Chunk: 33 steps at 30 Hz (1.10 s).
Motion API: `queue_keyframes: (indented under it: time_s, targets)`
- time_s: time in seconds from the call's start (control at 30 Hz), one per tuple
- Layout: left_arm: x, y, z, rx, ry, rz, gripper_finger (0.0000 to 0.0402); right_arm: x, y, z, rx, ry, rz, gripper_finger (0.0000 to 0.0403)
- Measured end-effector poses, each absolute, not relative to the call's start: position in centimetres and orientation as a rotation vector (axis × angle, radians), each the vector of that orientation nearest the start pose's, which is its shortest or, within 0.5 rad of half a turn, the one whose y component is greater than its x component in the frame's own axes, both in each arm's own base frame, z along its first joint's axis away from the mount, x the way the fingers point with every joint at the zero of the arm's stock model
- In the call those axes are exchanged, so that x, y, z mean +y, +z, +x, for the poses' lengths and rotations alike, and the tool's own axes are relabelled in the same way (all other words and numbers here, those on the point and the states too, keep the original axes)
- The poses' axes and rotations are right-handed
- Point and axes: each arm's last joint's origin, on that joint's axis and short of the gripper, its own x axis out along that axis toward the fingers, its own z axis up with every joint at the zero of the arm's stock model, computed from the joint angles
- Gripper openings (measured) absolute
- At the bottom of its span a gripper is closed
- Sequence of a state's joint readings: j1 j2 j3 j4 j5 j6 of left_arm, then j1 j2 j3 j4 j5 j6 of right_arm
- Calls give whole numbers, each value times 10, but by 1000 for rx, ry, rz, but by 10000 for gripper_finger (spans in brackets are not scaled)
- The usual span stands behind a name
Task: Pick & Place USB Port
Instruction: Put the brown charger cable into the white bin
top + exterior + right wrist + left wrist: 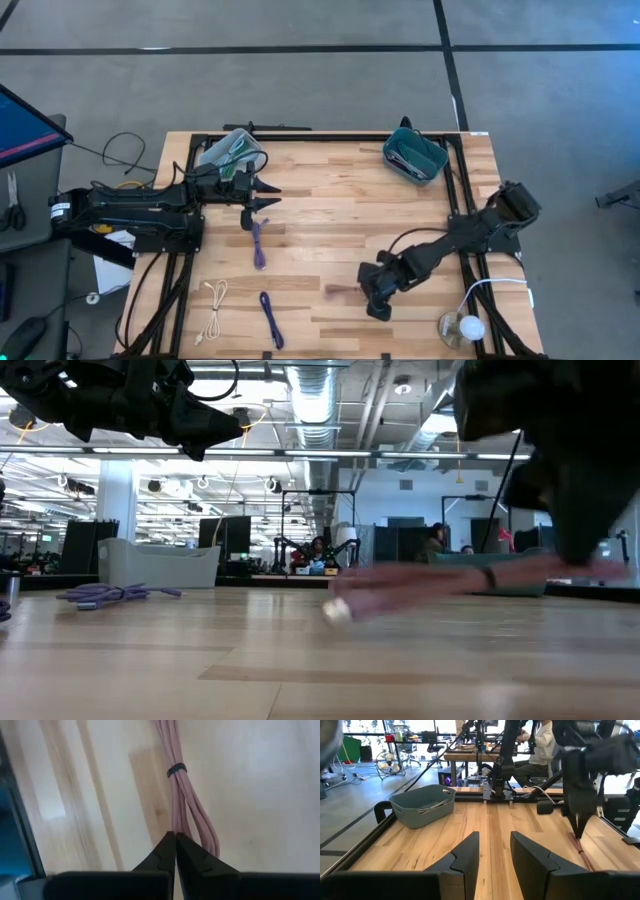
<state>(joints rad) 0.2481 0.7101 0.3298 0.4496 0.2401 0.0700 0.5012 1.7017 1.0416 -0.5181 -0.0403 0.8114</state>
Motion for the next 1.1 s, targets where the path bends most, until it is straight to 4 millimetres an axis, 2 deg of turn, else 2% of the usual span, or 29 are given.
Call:
queue_keyframes:
  time_s: [0.33,0.47,0.57,0.73,0.9,1.1]
  targets:
    - [34,247,162,-67,10,87,110,132,230,256,1040,-176,323,0]
    - [34,247,162,-67,10,87,110,121,245,245,960,-273,250,0]
    - [34,247,162,-67,10,87,110,114,251,246,908,-303,193,0]
    - [34,247,162,-67,10,86,110,97,248,258,883,-365,78,0]
    - [34,247,162,-67,10,77,110,76,242,281,814,-447,-17,0]
    - [34,247,162,-65,7,34,119,54,244,308,702,-441,-87,0]
